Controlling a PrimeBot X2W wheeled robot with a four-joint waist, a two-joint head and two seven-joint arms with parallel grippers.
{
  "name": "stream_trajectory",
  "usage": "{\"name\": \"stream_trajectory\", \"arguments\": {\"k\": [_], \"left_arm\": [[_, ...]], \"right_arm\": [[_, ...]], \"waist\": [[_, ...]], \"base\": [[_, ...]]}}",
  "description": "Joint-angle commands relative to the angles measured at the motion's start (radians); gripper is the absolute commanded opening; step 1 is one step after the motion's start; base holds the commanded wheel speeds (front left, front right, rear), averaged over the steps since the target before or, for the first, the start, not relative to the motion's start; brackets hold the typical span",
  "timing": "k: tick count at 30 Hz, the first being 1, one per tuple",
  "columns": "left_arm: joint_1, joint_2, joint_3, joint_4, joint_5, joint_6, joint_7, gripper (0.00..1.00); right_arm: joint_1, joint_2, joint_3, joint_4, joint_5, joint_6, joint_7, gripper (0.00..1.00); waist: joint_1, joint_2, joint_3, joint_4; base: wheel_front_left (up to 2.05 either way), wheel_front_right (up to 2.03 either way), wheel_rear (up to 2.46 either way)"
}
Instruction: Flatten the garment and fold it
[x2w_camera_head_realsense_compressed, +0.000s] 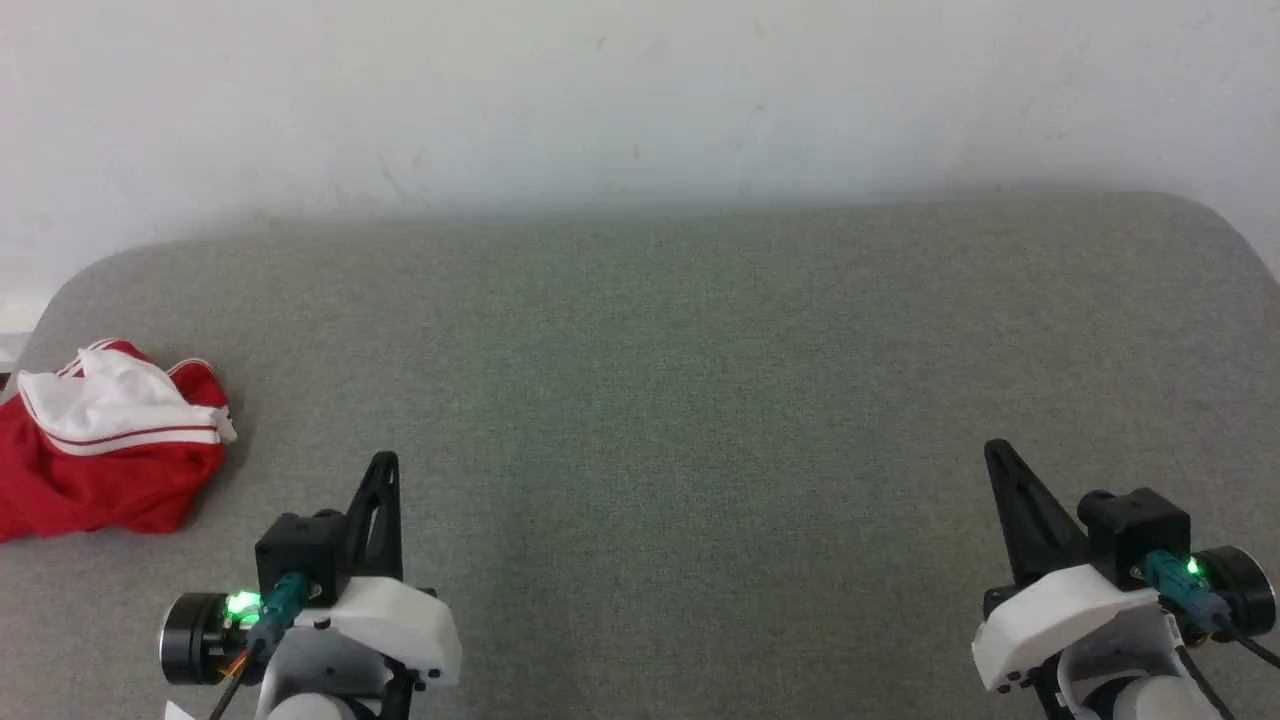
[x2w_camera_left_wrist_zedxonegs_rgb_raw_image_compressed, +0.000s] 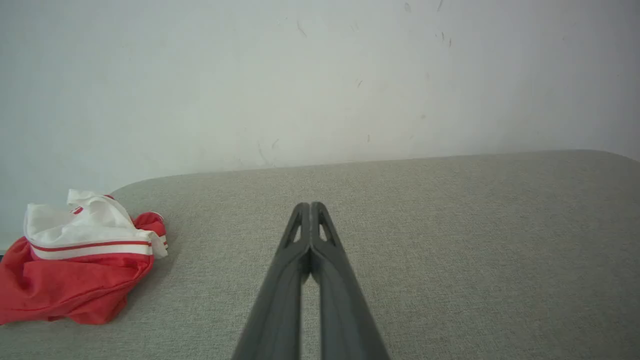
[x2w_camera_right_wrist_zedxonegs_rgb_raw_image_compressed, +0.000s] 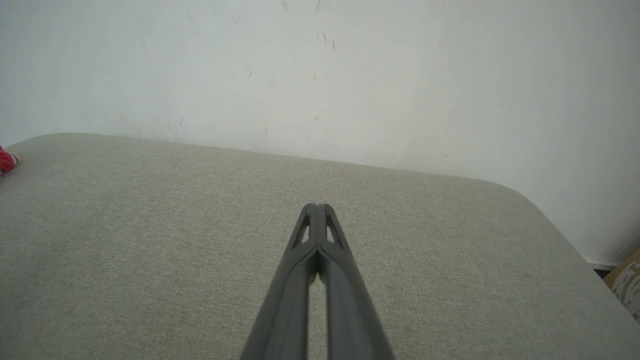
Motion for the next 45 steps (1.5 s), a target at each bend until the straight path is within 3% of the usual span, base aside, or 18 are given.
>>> {"name": "stream_trajectory", "arguments": {"k": [1, 20, 21, 34, 45], "left_arm": [[0.006, -0.002, 0.004, -0.006, 0.006, -0.008, 0.0, 0.0], [0.006, -0.002, 0.004, -0.006, 0.006, -0.008, 0.0, 0.0], [0.0, 0.0, 0.0, 0.0, 0.0, 0.0, 0.0, 1.0], [-0.001, 0.0, -0.017, 0.004, -0.004, 0.015, -0.014, 1.0], [-0.003, 0.005, -0.029, 0.008, -0.015, 0.038, -0.035, 1.0]], "right_arm": [[-0.014, -0.001, 0.0, 0.001, -0.008, 0.005, 0.0, 0.0], [-0.014, -0.001, 0.0, 0.001, -0.008, 0.005, 0.0, 0.0], [0.0, 0.0, 0.0, 0.0, 0.0, 0.0, 0.0, 1.0], [0.008, 0.0, -0.009, -0.012, 0.0, -0.001, -0.009, 1.0], [0.018, 0.0, -0.014, -0.028, -0.002, 0.0, -0.02, 1.0]], "waist": [[0.0, 0.0, 0.0, 0.0], [0.0, 0.0, 0.0, 0.0], [0.0, 0.0, 0.0, 0.0], [0.0, 0.0, 0.0, 0.007], [0.0, 0.0, -0.001, 0.064]], "base": [[0.0, 0.0, 0.0], [0.0, 0.0, 0.0], [0.0, 0.0, 0.0], [0.0, 0.0, 0.0], [0.0, 0.0, 0.0]]}}
